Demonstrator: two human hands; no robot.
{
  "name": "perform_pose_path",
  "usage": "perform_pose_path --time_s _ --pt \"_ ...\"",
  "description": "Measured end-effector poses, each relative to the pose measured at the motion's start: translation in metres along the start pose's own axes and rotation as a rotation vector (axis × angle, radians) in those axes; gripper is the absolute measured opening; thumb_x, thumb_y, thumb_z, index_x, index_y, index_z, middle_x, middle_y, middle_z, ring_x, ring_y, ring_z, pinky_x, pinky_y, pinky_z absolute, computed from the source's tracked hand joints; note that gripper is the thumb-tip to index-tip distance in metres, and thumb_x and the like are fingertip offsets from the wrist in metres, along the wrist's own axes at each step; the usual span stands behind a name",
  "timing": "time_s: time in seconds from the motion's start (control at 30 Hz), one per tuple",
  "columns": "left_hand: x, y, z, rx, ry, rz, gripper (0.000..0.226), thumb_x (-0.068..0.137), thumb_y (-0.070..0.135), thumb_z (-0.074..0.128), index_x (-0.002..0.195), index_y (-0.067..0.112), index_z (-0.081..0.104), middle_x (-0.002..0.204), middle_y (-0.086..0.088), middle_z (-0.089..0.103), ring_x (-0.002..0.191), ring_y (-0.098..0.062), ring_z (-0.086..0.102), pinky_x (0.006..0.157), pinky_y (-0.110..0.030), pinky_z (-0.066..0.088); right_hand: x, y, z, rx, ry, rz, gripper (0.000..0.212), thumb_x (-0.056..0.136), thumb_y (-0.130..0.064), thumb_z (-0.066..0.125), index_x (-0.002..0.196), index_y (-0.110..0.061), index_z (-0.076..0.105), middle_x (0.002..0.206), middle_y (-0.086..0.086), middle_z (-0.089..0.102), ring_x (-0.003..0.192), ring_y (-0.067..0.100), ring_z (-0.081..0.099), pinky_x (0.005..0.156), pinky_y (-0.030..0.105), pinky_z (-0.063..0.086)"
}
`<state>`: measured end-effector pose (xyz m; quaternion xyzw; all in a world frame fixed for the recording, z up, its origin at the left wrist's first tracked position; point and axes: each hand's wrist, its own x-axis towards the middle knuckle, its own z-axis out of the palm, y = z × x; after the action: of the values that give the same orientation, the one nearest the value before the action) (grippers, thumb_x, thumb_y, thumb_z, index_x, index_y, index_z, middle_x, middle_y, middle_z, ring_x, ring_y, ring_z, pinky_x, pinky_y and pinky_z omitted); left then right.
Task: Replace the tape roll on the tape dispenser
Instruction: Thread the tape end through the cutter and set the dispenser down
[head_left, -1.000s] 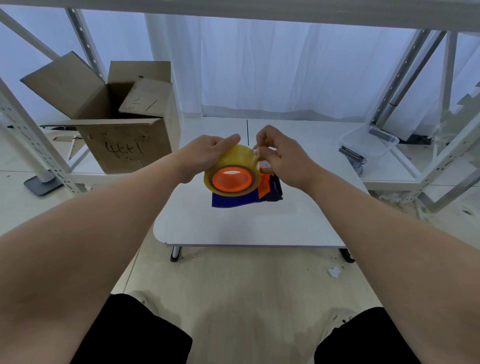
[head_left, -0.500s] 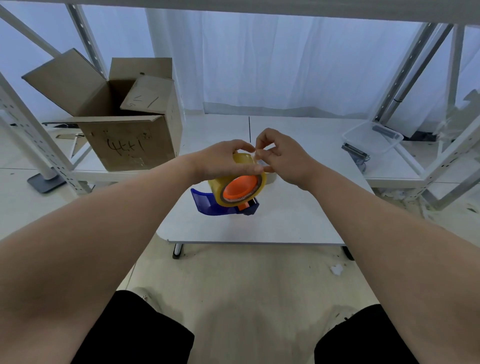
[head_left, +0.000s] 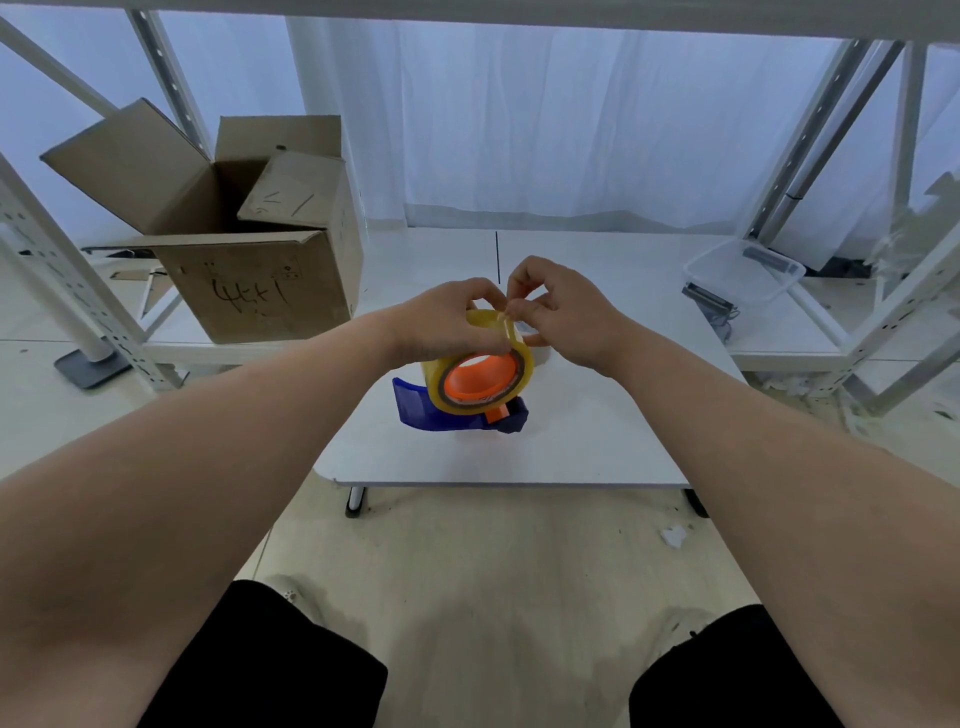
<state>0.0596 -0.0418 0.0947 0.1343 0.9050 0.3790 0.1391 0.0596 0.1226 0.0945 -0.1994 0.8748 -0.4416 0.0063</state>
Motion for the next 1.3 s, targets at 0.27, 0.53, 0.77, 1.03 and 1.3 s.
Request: perform_pose_path --time_s 0.27,0.53,0.77,1.03,1.3 --pt "0.002 -0.005 0.008 0.117 0.138 0.071 0.052 0.075 0.046 0.072 0.107 0.023 0.037 0.099 -0.001 0.056 0.077 -0.016 0.054 0.062 -0.024 0.050 -0.001 0.007 0.000 0.035 0.003 0.030 0.008 0.094 -0.008 0.049 0.091 -0.014 0.052 0.092 -0.004 0.054 0.100 0.032 0.061 0.089 0.049 0.054" --pt "0.014 -0.015 0.021 -0.095 -0.039 0.007 0.048 0.080 0.035 0.071 0.113 0.025 0.037 0.111 0.005 0.049 0.090 -0.015 0.055 0.066 -0.019 0.053 -0.002 0.024 -0.001 -0.107 -0.067 0.071 0.010 0.096 -0.013 0.047 0.088 -0.018 0.049 0.082 -0.001 0.054 0.076 0.017 0.050 0.066 0.024 0.044" --pt "0.022 -0.038 0.024 -0.022 -0.120 -0.073 0.048 0.079 0.030 0.073 0.112 0.019 0.040 0.121 -0.009 0.050 0.106 -0.028 0.052 0.084 -0.036 0.052 0.010 0.039 0.020 -0.203 -0.130 0.118 0.009 0.093 -0.014 0.051 0.086 -0.021 0.052 0.093 0.001 0.058 0.087 0.019 0.053 0.075 0.028 0.042" --pt "0.020 -0.046 0.022 0.073 -0.063 -0.052 0.046 0.075 0.033 0.076 0.110 0.020 0.048 0.116 0.002 0.049 0.114 -0.020 0.047 0.088 -0.032 0.043 0.020 0.042 0.033 -0.211 -0.159 0.136 0.007 0.094 -0.015 0.051 0.088 -0.018 0.052 0.093 0.003 0.057 0.074 0.014 0.051 0.075 0.034 0.048" --pt "0.020 -0.036 0.026 0.268 0.118 -0.012 0.047 0.077 0.046 0.069 0.106 0.011 0.059 0.106 -0.003 0.051 0.095 -0.019 0.052 0.074 -0.028 0.041 0.021 0.036 0.035 -0.173 -0.178 0.147 0.012 0.094 -0.014 0.052 0.084 -0.021 0.050 0.086 0.000 0.056 0.069 0.012 0.052 0.069 0.029 0.046"
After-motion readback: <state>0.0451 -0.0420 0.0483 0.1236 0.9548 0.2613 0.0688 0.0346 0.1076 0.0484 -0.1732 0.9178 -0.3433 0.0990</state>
